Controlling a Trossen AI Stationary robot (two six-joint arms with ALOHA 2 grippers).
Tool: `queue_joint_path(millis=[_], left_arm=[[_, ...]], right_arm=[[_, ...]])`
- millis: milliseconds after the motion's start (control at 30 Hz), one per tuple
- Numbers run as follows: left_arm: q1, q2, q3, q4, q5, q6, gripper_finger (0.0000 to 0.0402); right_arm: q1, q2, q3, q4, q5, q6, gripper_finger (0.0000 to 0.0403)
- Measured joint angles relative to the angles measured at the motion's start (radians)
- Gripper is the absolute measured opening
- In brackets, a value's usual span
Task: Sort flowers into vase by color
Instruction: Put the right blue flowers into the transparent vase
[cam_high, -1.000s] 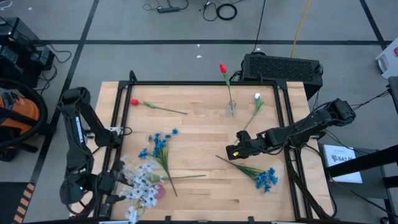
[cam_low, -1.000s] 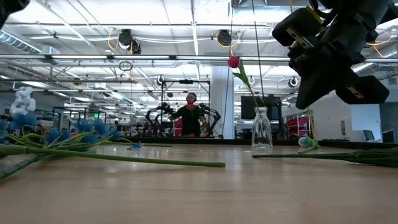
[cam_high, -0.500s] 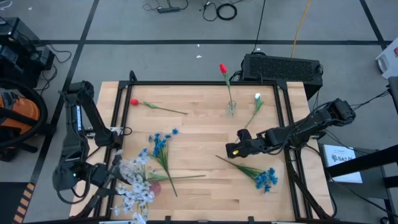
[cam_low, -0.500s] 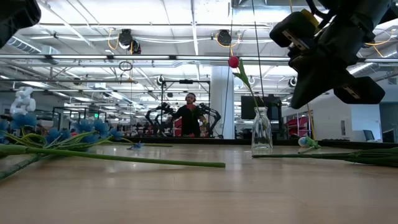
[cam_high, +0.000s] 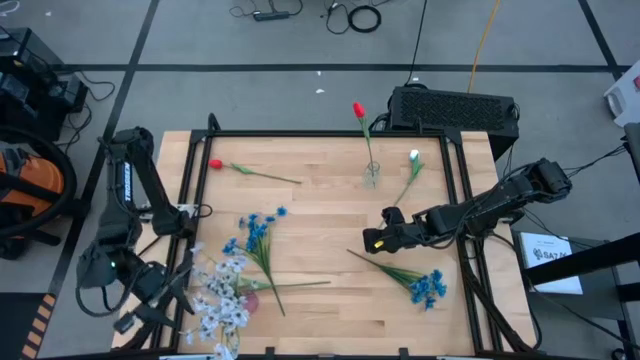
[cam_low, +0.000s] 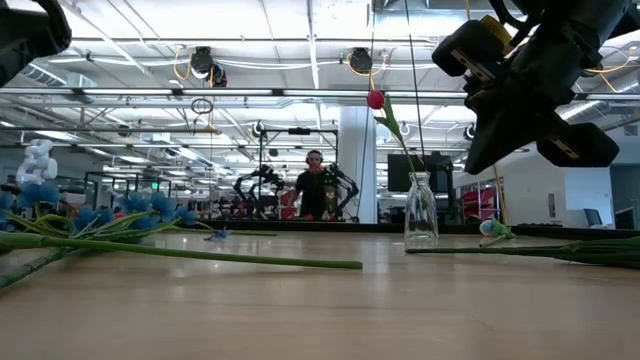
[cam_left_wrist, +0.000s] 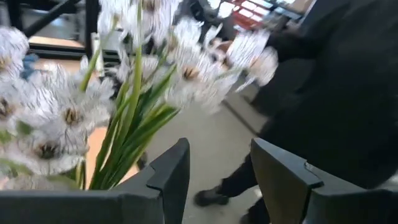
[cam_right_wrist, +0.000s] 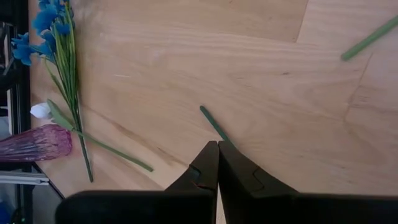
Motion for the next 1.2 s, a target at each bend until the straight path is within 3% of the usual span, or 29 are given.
queue_joint_path(millis=[300, 433, 600, 767, 900, 1067, 1200], left_arm=[[0.0, -0.174, 0.0, -0.015, 0.03, 0.007, 0.0175], [0.0, -0.232, 0.0, -0.014, 0.01, 0.094, 0.0175], [0.002, -0.29, 0.0, -0.017, -0.222, 0.301, 0.0175], [0.038, -0.373, 0.0, -0.087, -0.486, 0.345, 0.0175], [0.089, -0.456, 0.001, -0.151, -0.604, 0.322, 0.0169], [0.145, -0.568, 0.001, -0.242, -0.697, 0.315, 0.013], [0.166, -0.616, 0.001, -0.392, -0.737, 0.198, 0.0095]], right_arm=[[0.0, 0.0, 0.0, 0.007, 0.0, 0.025, 0.0], [0.0, 0.0, 0.0, 0.008, 0.0, 0.023, 0.0], [-0.015, 0.0, 0.0, 0.007, -0.001, -0.019, 0.0], [-0.055, 0.001, 0.0, 0.021, -0.001, -0.088, 0.0], [-0.104, 0.038, 0.0, 0.16, -0.02, -0.225, 0.0], [-0.168, 0.116, 0.001, 0.364, -0.14, -0.411, 0.0], [-0.191, 0.161, 0.04, 0.392, -0.159, -0.572, 0.0]])
